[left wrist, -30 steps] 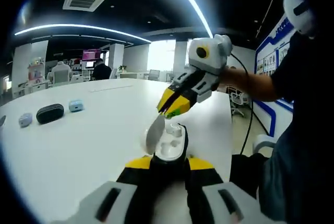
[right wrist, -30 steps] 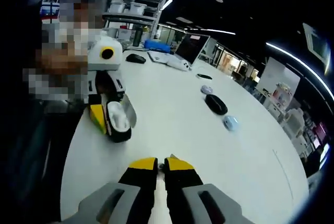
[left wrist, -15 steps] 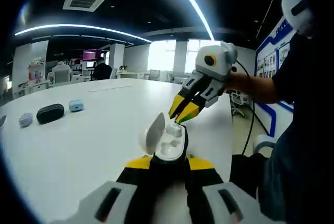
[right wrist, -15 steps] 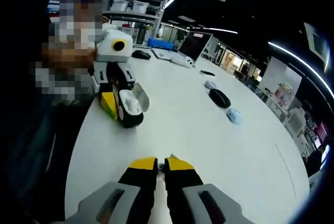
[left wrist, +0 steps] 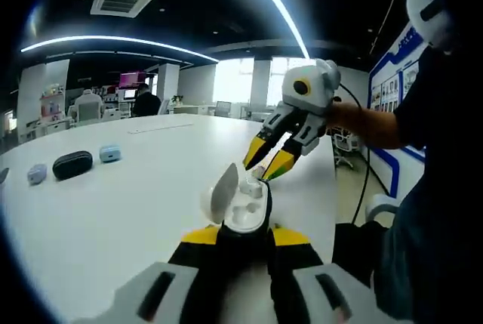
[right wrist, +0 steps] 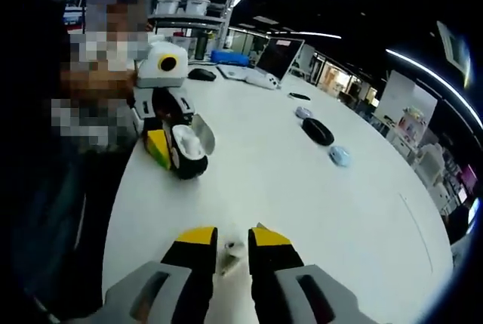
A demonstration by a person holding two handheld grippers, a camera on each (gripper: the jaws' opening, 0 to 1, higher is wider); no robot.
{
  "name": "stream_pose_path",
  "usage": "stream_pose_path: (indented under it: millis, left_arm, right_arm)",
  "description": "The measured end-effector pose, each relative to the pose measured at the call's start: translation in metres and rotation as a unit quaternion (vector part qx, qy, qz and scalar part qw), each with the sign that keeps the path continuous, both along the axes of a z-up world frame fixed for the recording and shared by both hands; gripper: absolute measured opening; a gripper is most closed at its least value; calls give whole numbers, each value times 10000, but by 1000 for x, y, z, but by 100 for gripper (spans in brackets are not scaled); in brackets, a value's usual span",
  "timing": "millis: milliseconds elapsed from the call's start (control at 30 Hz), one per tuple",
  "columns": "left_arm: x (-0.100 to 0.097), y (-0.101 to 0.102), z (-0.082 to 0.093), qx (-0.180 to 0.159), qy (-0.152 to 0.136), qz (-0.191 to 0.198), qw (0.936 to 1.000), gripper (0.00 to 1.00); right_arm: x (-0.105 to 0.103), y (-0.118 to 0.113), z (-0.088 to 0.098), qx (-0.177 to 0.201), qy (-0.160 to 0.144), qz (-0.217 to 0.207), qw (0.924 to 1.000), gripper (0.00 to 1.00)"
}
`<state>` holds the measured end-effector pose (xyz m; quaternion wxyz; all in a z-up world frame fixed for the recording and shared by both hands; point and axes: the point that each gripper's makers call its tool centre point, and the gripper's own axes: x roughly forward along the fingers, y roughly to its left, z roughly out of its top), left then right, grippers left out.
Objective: Pick up the earbuds from the table and place the earbuds into the earbud case
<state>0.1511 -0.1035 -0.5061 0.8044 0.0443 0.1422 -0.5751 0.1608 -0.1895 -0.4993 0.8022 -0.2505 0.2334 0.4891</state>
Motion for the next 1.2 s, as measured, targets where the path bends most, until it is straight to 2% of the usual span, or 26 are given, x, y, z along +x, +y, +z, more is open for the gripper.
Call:
stream_pose_path:
  millis: [133, 333, 533, 833, 1200]
  left_arm:
    - [0, 0, 0, -6, 1, -5, 10000, 25]
    - [-1, 0, 0, -7, -4, -12, 10000, 25]
    - [-1, 0, 0, -10, -2, -16, 10000, 25]
    - [-1, -1, 0, -1, -10, 1, 10000, 25]
    - [0, -1, 0, -5, -4, 1, 10000, 25]
  right_arm:
    - [-3, -7, 3, -22, 74, -67, 9999, 17]
    - [-9, -27, -3, -210, 294, -245, 9990, 14]
    - [-11, -31, -10, -225, 388, -313, 9985, 10]
    - [10, -38, -11, -311, 112, -581, 9978, 8]
    - [26, -29, -14, -77, -46, -910, 9958, 8]
